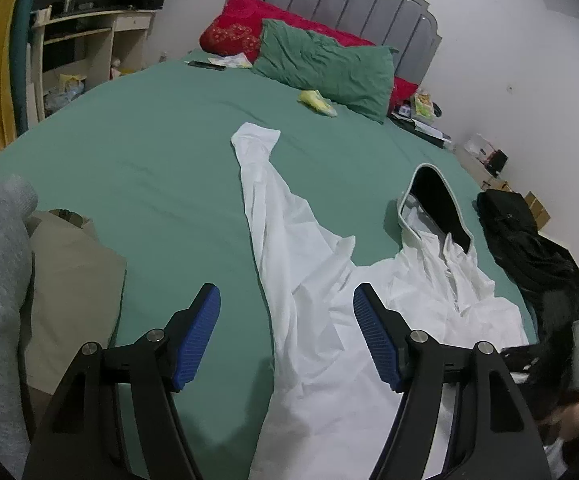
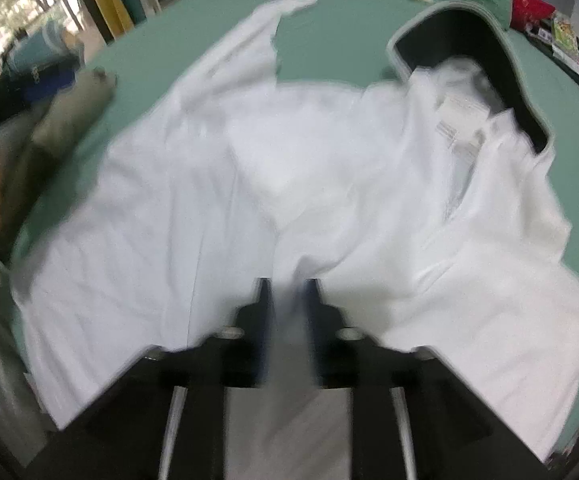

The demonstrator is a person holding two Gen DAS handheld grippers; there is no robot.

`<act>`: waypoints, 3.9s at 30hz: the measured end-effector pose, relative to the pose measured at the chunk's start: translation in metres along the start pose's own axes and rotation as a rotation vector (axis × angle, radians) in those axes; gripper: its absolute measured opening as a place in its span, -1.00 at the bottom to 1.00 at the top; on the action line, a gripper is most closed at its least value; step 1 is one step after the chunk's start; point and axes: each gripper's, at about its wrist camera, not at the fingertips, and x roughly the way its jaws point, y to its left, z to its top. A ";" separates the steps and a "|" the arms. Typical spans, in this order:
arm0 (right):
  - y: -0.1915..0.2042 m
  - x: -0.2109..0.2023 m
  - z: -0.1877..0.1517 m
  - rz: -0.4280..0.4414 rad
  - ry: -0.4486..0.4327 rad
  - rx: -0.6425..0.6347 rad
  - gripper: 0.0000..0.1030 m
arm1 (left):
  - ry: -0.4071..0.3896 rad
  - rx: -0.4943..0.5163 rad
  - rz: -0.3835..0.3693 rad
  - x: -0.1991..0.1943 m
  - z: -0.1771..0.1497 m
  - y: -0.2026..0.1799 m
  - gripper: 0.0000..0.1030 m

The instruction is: Fold large clothes

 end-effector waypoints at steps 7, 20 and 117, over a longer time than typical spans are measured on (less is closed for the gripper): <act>0.010 -0.014 0.036 -0.124 -0.132 0.040 -0.19 | 0.003 0.011 -0.018 -0.001 0.002 0.001 0.41; 0.071 0.016 0.084 0.056 -0.158 -0.099 -0.89 | -0.036 0.010 0.049 0.003 0.007 0.016 0.42; -0.153 -0.138 -0.112 -0.497 -0.327 0.526 0.29 | 0.145 0.105 0.026 0.053 -0.028 -0.036 -0.08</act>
